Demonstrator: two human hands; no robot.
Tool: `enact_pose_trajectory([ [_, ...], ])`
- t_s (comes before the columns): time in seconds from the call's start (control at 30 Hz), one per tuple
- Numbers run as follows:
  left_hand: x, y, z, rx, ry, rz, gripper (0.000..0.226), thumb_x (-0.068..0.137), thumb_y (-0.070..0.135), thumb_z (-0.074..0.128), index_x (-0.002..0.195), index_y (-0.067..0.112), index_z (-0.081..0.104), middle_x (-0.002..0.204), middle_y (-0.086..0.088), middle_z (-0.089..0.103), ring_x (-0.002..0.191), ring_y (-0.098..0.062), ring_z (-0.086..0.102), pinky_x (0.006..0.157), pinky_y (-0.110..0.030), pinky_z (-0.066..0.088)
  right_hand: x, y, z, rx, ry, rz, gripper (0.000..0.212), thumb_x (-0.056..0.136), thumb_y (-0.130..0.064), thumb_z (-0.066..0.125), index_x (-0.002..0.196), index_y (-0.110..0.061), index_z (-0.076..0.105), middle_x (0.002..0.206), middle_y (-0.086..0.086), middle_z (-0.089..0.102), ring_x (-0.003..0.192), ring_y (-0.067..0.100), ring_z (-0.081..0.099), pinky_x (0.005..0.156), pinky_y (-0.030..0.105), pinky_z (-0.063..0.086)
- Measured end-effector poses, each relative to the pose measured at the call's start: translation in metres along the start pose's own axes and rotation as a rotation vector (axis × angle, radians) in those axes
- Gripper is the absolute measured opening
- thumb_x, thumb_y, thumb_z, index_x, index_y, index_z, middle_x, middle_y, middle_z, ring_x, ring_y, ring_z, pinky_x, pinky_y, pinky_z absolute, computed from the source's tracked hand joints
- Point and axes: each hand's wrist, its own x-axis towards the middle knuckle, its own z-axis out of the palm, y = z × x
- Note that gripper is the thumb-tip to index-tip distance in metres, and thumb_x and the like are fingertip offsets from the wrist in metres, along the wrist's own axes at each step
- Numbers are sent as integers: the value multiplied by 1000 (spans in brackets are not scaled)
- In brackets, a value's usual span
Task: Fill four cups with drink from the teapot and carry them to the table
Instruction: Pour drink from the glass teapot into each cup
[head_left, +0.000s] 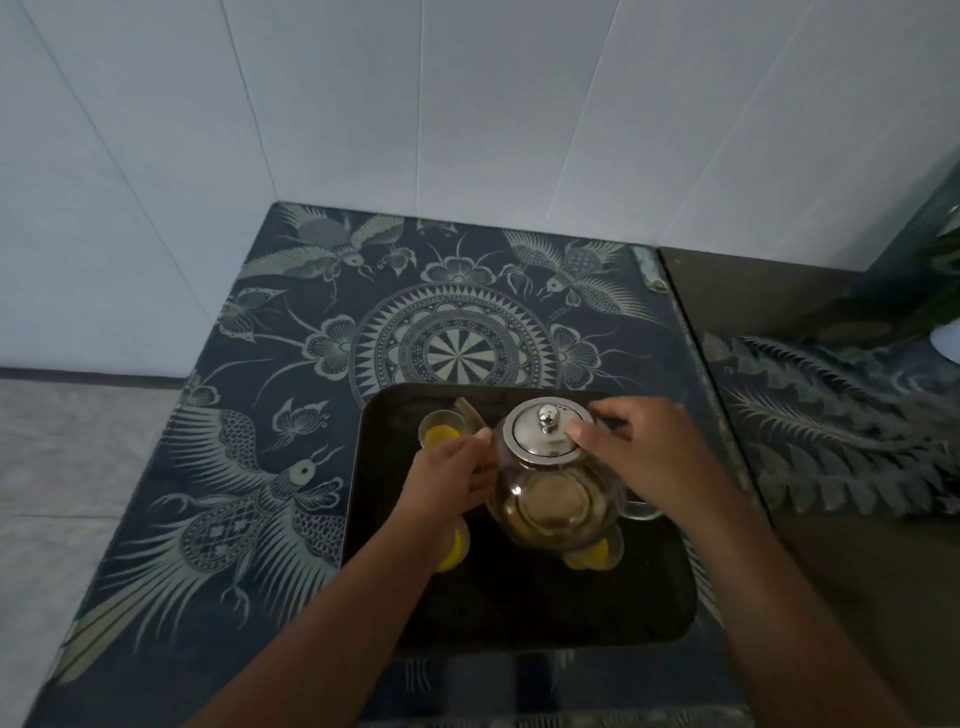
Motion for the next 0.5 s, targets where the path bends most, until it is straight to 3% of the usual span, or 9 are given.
enact_pose_trajectory([
  [0.07,-11,1,-3,19,50,46,25,104,24,61,93,4,71,90,-18,64,87,-31,64,89,-44,57,-2,1,0,62,-36,-45,59,82,-58,67,127,-19,68,110,-4,74,99,9,69,90,40,56],
  [0.23,-42,2,-26,53,165,148,28,105,24,58,89,4,69,91,-17,57,83,-30,52,69,-35,48,-9,-12,15,145,-77,-178,59,83,-58,67,130,-22,66,113,-6,73,98,2,67,82,26,55],
  [0.37,-64,4,-56,25,272,210,26,104,20,59,97,1,76,86,-18,61,82,-30,54,67,-33,48,-13,-30,39,205,-149,-251,63,83,-60,64,133,-21,63,116,-4,72,103,7,67,89,37,57],
  [0.5,-78,6,-93,33,336,242,26,105,19,59,97,4,78,84,-16,62,74,-25,56,63,-29,47,-16,-55,69,215,-125,-295,59,82,-58,67,128,-20,67,104,-9,73,90,-3,64,76,15,50],
])
